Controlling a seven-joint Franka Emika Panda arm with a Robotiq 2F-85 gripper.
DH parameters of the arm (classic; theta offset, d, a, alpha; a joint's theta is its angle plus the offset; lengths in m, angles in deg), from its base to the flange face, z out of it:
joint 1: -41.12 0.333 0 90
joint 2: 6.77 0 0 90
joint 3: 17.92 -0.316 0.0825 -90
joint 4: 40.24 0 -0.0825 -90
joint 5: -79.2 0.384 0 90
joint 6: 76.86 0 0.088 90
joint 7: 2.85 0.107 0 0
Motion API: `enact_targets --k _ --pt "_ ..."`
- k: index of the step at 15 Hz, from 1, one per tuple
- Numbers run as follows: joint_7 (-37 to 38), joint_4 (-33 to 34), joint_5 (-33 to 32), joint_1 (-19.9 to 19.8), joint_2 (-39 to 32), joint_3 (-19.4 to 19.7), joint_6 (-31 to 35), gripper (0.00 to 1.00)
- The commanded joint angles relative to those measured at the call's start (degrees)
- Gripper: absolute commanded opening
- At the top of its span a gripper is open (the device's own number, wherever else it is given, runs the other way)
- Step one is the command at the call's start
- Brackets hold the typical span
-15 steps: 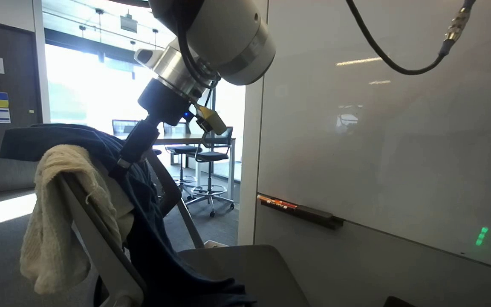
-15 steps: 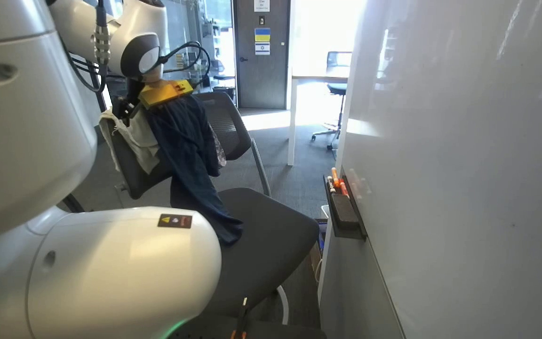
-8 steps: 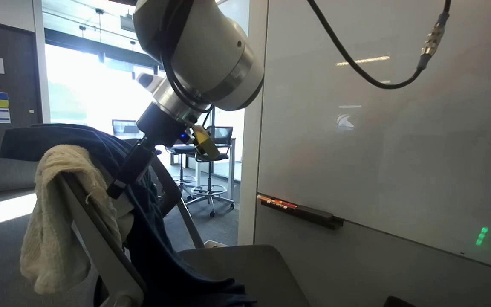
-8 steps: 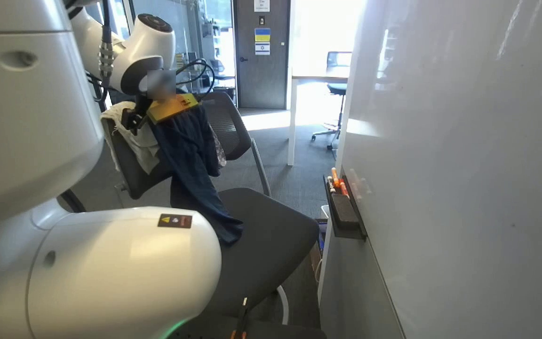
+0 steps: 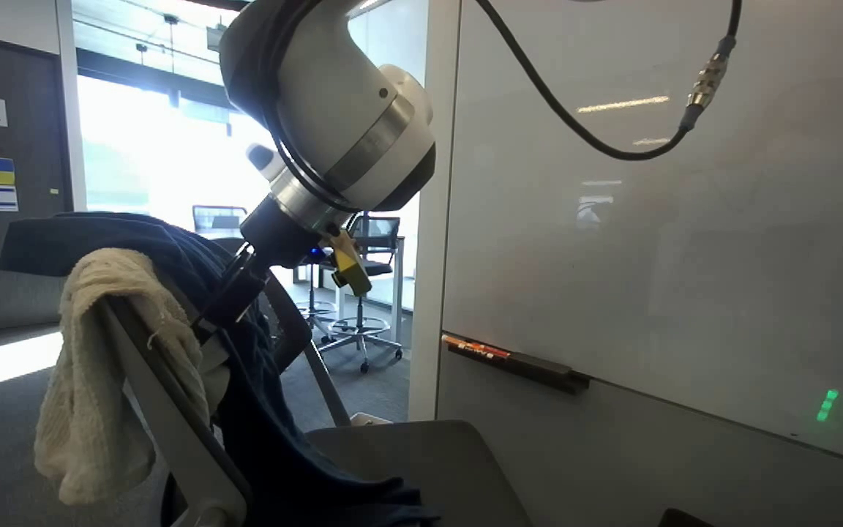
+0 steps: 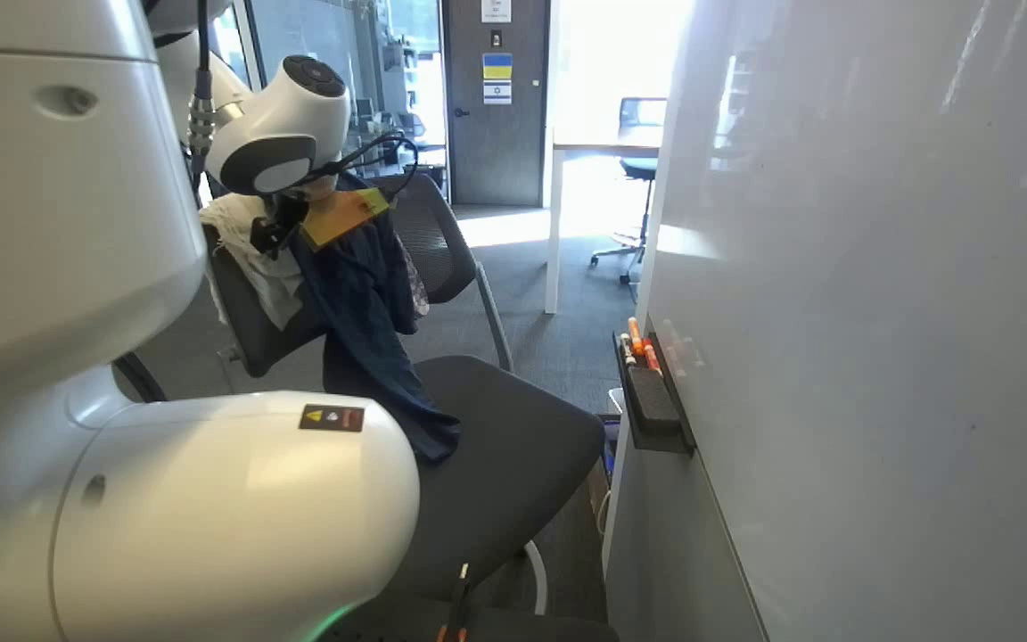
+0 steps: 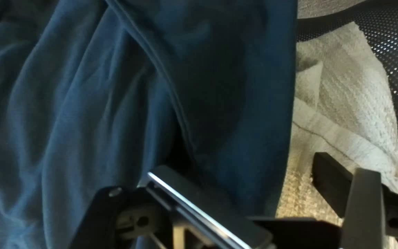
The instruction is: Move the clothes to the seat of the chair
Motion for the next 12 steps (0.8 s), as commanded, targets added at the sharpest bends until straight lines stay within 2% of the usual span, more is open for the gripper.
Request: enact_targets --k 1,8,9,12 --pt "-5.87 2.11 6.12 -0.11 -1.19 -0.21 1.36 0.66" --pt "-8.79 1.74 9.61 -0.06 -0.67 -0.06 1.34 0.11" --pt "-8.40 1.61 9.63 -0.07 -0.29 -0.01 1.44 0.07" --pt "-7.75 2.04 10.93 -0.24 0.75 0.16 2.72 0.02"
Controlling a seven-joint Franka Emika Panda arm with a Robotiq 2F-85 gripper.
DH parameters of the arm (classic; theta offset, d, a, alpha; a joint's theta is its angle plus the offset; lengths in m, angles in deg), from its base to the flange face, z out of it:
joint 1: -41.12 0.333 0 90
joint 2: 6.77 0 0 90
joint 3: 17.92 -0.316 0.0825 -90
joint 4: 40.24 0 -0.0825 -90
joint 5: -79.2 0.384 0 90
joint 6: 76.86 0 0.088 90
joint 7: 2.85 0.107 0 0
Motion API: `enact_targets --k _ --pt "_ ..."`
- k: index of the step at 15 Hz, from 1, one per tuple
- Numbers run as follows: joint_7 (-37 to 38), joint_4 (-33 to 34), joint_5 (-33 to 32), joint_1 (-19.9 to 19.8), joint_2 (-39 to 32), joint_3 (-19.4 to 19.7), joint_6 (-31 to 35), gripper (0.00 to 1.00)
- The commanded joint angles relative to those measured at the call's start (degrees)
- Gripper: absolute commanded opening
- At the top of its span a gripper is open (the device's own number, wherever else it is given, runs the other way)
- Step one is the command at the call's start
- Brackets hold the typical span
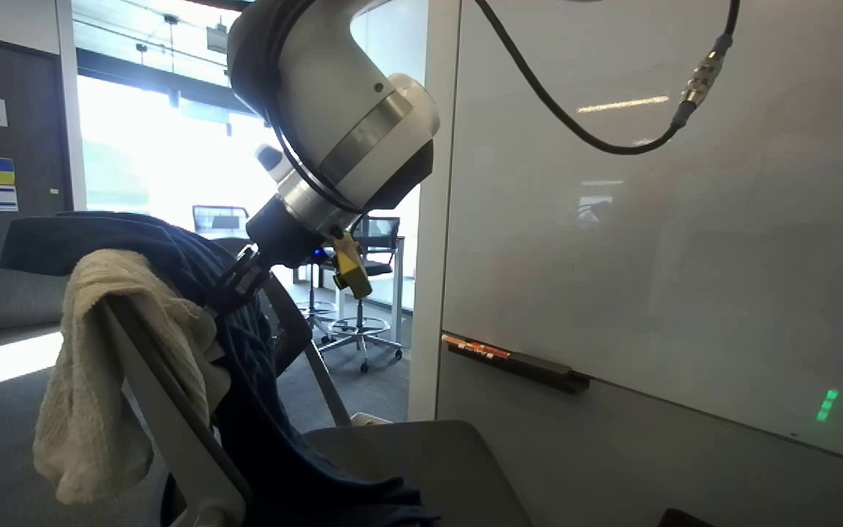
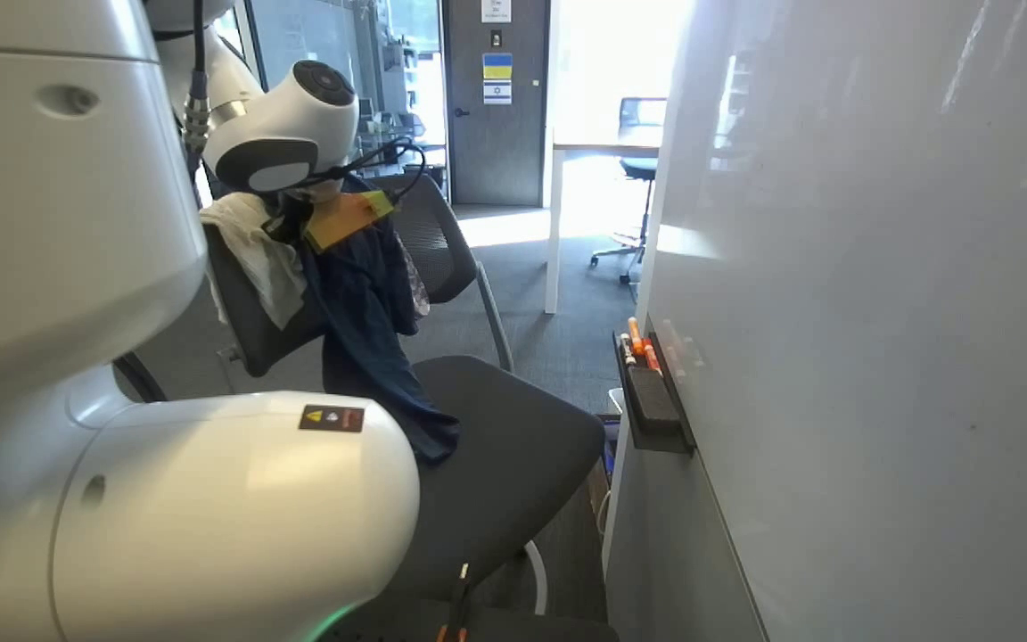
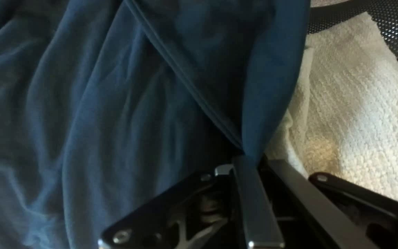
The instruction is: Move the clothes to the seat of the chair
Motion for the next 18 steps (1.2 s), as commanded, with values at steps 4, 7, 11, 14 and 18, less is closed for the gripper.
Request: enact_targets --k 4,7,11,14,18 --pt "0.05 2.11 3.55 -0.32 3.98 0.28 7.24 0.06" --pt "-1.20 3.63 3.26 -0.45 5.51 0.30 13.78 0.06" --pt "-0.49 2.57 -5.66 -1.41 8.24 -0.03 21.26 0.03" --pt "-0.92 0.94 -12.22 -2.88 9.41 -0.73 26.35 0.02" --pt "-3.22 -3.83 -17.54 -9.08 11.96 -4.25 33.27 0.02"
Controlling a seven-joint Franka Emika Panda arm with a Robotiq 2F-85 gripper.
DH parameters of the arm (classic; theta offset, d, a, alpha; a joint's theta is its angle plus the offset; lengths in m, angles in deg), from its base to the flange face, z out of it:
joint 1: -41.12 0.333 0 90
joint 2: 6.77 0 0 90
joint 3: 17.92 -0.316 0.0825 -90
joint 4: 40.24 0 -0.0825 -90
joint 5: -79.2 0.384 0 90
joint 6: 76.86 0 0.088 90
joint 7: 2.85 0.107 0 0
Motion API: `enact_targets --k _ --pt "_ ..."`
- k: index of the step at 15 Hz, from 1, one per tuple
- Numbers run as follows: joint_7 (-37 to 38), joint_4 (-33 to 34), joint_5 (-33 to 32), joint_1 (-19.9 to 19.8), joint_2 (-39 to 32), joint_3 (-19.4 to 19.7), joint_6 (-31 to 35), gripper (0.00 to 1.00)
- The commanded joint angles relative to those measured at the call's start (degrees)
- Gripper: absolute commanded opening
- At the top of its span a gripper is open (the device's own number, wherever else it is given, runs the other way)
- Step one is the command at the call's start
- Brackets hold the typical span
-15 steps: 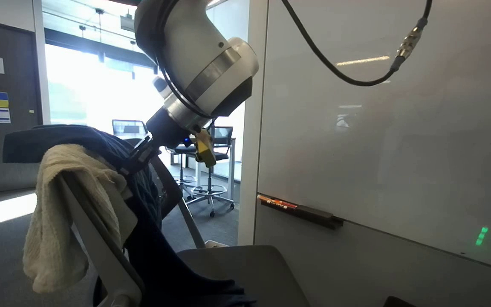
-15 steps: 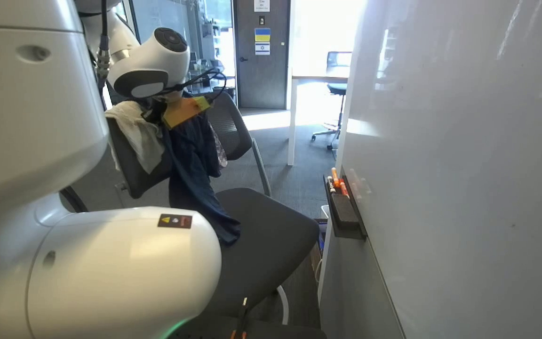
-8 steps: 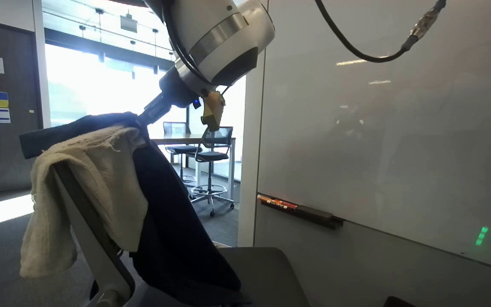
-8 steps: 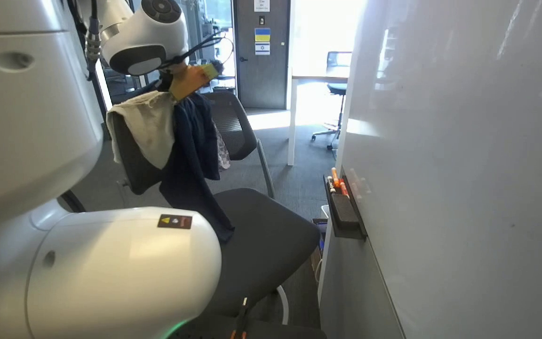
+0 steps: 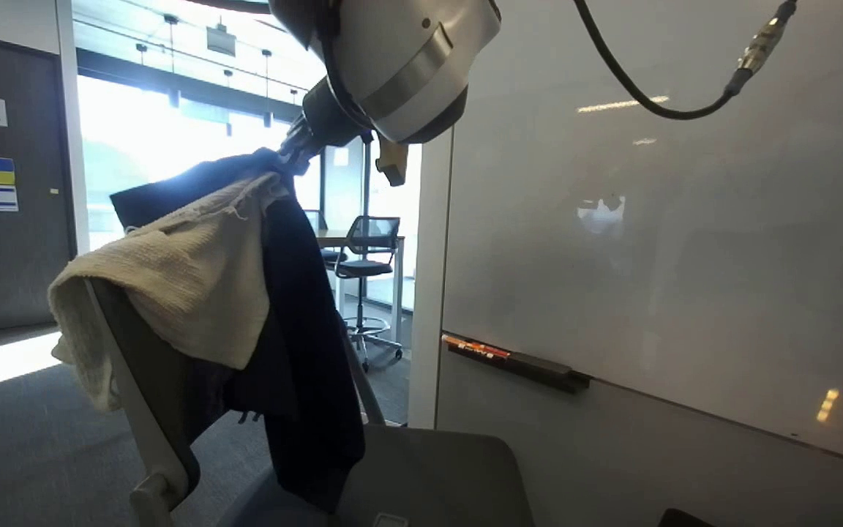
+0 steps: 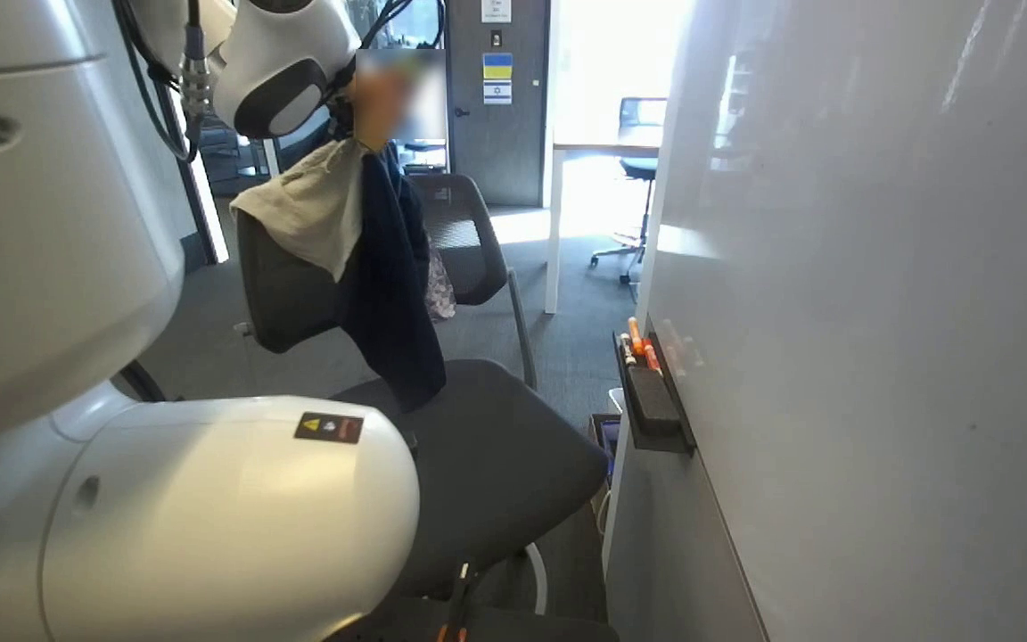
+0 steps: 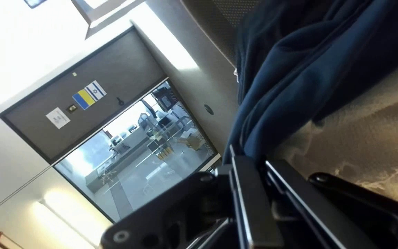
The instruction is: Move the clothes to the seat of the chair
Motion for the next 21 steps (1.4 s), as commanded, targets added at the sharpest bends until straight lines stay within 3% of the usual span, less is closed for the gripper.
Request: enact_targets --k 1,5,8,10,15,18,19,20,21 --pt "-5.84 -4.83 0.53 -7.59 4.45 -5.40 6.82 0.02" --pt "-23.18 -10.31 21.02 -21.55 6.92 -18.26 8.28 0.02" --pt "-34.10 -11.53 35.79 -26.56 4.98 -25.29 14.00 0.02" --pt "-40.63 -9.71 45.24 -25.29 1.43 -27.47 21.57 0.02" --pt "-57.85 1.55 67.12 -18.73 -8.89 -27.84 39.97 0.02" --pt "-67.75 9.03 80.43 -18.26 -10.93 -28.59 40.79 0.02" --pt "-58.68 7.26 77.09 -10.67 -14.13 -23.58 40.41 0.02" --pt "-57.85 8.74 77.68 -17.07 -14.04 -29.45 39.69 0.02" --pt "-61.95 10.70 79.09 -11.64 -12.22 -21.46 38.47 0.02"
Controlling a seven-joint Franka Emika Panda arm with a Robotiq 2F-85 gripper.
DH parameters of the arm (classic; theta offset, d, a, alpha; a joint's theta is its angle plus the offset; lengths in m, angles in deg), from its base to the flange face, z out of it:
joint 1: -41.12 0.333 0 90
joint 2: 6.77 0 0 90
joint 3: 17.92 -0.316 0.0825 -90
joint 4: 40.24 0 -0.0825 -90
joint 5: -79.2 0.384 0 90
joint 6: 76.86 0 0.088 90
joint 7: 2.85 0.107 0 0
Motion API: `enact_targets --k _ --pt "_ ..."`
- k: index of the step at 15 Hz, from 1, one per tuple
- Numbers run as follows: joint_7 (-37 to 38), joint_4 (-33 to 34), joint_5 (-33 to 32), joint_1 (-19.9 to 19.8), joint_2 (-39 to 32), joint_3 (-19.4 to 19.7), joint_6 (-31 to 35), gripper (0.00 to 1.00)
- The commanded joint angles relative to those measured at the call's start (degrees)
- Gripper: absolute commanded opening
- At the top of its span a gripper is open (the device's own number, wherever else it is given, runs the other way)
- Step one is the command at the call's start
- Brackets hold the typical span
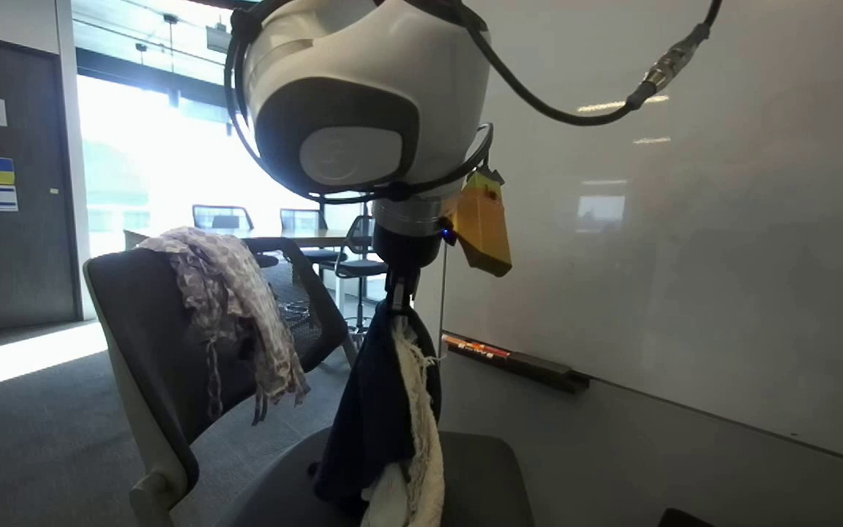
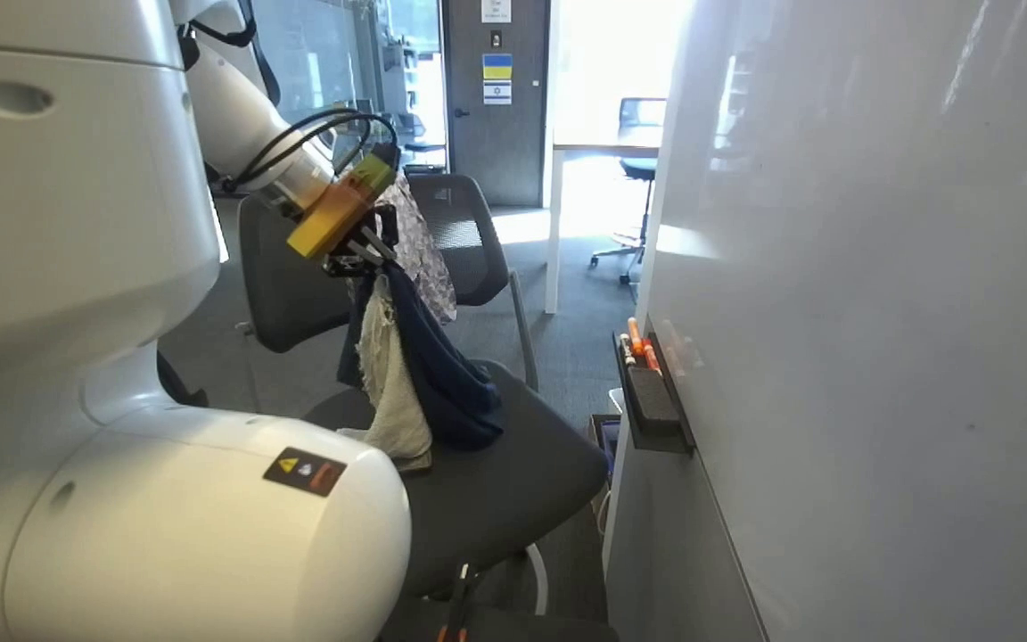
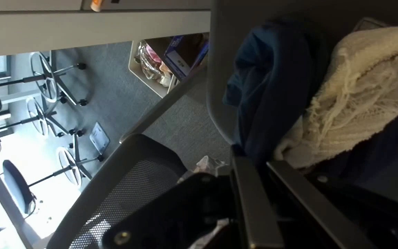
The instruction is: Move the clothes to the seat of the chair
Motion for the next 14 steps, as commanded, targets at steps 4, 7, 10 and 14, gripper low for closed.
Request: enact_targets --k 4,7,10,14 --pt "-4.51 9.11 3.22 2.62 -2.69 7.25 1.68 0.32" --pt "-4.31 11.85 8.38 1.12 -4.49 6.94 2.33 0.47" --pt "-4.19 15.42 15.97 -0.58 -6.29 5.12 1.95 0.70" --pt "-4.17 21.99 24.11 -0.51 -7.63 2.34 -0.04 0.99"
